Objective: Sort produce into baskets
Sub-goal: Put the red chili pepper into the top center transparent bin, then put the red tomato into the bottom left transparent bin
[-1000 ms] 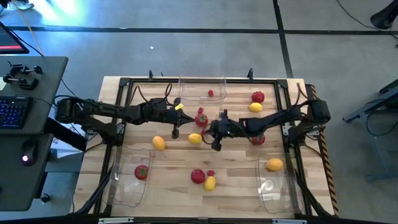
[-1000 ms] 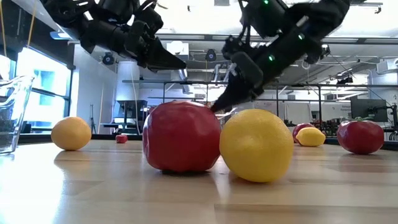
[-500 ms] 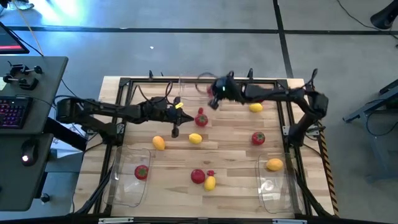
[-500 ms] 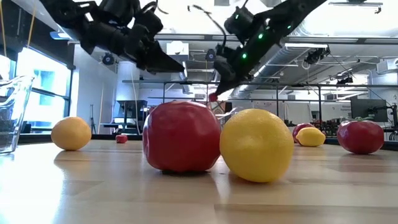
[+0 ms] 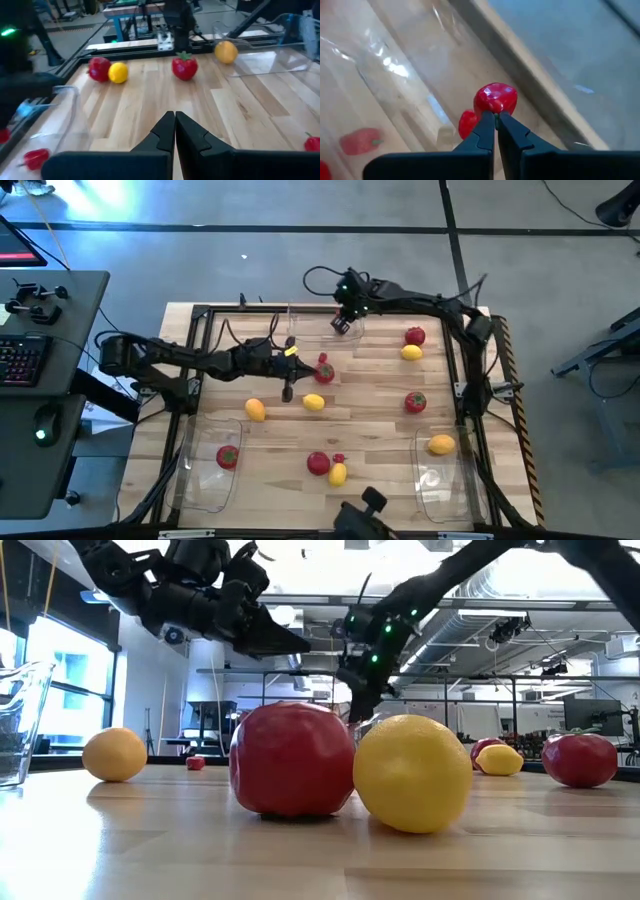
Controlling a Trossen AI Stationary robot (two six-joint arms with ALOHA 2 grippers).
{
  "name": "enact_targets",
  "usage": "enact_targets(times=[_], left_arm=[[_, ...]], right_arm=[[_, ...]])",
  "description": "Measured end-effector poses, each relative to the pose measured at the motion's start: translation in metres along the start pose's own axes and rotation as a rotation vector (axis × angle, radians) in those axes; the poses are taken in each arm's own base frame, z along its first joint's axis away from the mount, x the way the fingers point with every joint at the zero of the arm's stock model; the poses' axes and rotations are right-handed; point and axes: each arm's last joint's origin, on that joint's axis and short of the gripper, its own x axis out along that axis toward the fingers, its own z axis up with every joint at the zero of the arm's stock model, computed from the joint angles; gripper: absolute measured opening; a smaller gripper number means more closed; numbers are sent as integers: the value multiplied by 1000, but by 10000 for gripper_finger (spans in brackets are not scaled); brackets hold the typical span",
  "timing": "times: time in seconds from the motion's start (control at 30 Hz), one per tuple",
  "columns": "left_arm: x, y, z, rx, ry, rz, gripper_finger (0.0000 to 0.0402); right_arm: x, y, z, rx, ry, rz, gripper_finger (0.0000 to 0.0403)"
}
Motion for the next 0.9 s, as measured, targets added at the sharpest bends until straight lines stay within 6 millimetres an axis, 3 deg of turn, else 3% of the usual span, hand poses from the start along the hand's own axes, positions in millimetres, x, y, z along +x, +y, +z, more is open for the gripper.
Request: enact_targets(times=[0.23, 0.47, 0.77, 0.9], left_arm=[[5, -3, -4, 3, -2, -10, 0], [5, -3, -3, 2, -7, -8, 0], [5, -4, -3, -14, -3, -12, 0], [5, -4, -4, 4, -3, -12, 0]], right_arm=[[23, -11, 1, 9, 115, 5, 0], [24, -10, 0, -5, 127, 7, 5], [23, -10, -1, -23, 145, -14, 69], [20, -7, 0, -52, 149, -60, 72]])
